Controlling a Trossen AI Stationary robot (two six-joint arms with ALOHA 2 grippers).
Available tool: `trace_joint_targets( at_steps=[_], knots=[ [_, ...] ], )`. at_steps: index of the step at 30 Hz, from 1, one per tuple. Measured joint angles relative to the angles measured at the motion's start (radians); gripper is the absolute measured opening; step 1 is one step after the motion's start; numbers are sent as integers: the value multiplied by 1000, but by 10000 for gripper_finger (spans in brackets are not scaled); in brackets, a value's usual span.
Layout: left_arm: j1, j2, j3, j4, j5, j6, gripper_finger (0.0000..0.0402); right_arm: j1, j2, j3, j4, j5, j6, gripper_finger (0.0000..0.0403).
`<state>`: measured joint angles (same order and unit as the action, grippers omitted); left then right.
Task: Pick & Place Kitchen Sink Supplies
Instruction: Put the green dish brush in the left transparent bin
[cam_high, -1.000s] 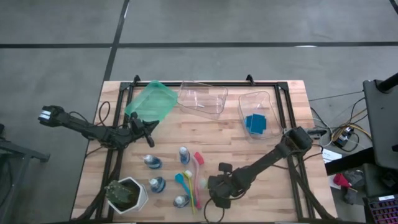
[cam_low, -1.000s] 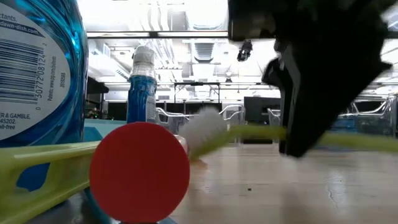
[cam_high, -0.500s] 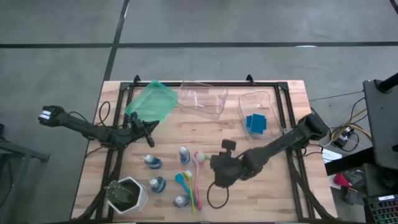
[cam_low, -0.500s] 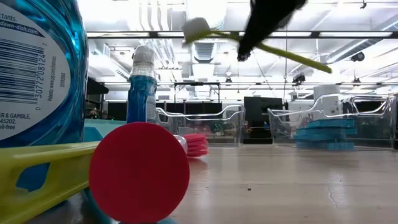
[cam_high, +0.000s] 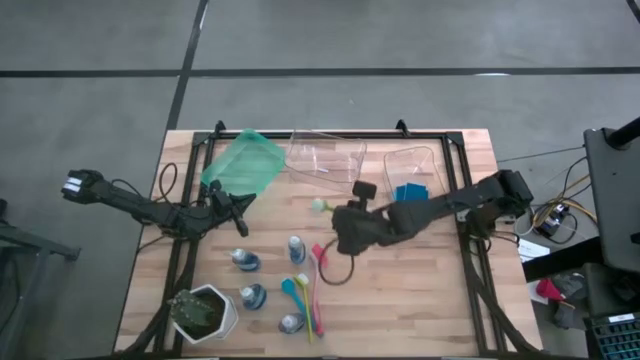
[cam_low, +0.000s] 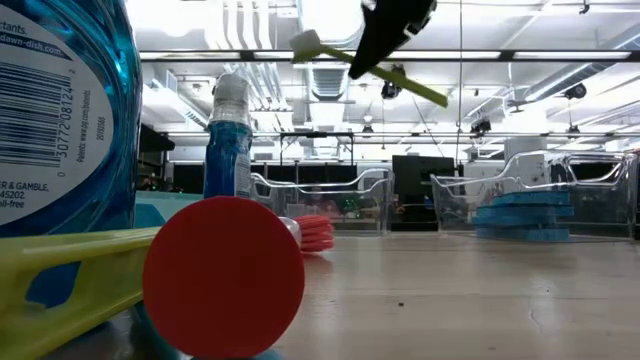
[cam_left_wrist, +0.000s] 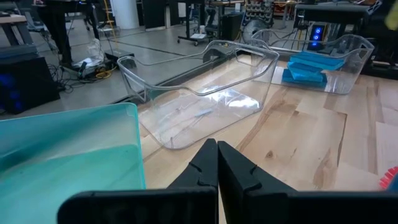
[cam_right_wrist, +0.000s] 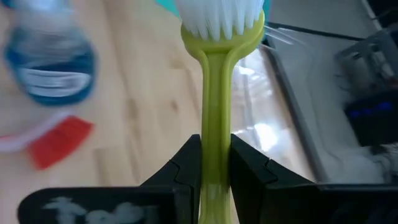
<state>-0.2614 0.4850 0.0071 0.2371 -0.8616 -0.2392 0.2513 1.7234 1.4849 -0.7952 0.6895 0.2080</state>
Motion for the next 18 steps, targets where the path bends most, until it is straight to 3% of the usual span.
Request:
trace_joint_targets(
  at_steps=[7,18],
  knots=[
    [0,0,0,0,0,0,0,-132,0,0,17,-21,-101,55],
    [0,0,0,0,0,0,0,-350,0,0,146,-211,-318,59]
  ],
)
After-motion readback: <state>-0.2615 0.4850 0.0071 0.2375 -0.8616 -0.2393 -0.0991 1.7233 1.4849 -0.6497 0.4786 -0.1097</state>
